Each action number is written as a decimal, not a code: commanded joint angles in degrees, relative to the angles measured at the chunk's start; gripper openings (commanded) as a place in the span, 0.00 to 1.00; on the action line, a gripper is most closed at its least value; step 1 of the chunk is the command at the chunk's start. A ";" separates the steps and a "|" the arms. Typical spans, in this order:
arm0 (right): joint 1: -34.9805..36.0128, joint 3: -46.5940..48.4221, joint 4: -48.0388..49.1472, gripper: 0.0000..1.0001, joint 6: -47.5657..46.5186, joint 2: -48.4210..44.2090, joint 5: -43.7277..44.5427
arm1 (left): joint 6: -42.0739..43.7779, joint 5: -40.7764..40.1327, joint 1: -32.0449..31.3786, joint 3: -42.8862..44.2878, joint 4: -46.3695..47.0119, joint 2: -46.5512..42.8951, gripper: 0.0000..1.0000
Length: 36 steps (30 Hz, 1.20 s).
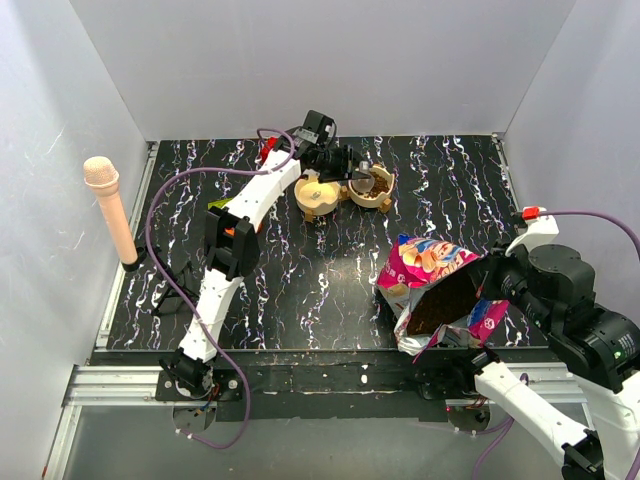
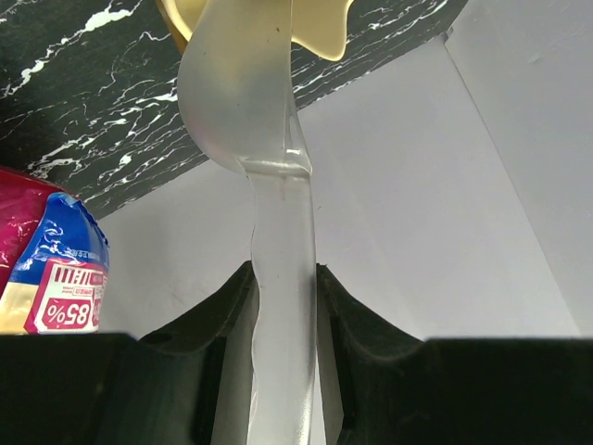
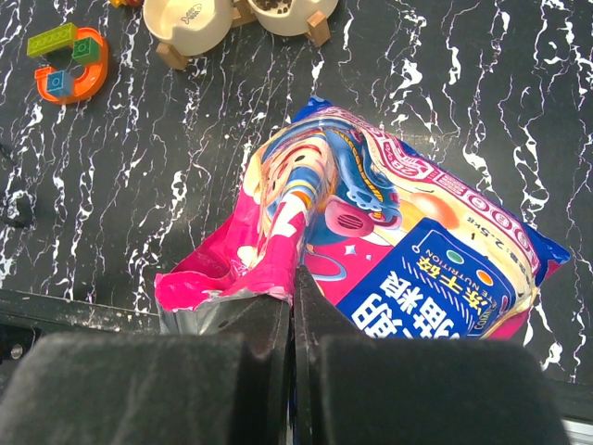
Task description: Serve the pet food
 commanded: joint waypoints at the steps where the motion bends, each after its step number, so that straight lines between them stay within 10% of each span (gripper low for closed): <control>1: -0.07 0.93 8.84 0.01 1.14 0.96 -1.03 | -1.90 1.12 0.09 0.86 0.46 -8.08 0.00; 18: -0.07 3.20 11.92 0.01 -0.97 8.07 -0.24 | 1.52 5.07 -1.31 -14.86 3.80 -22.57 0.00; 36: -4.98 20.52 17.18 0.01 -7.65 29.78 -1.90 | 46.86 18.88 -4.21 -38.59 3.11 -53.15 0.00</control>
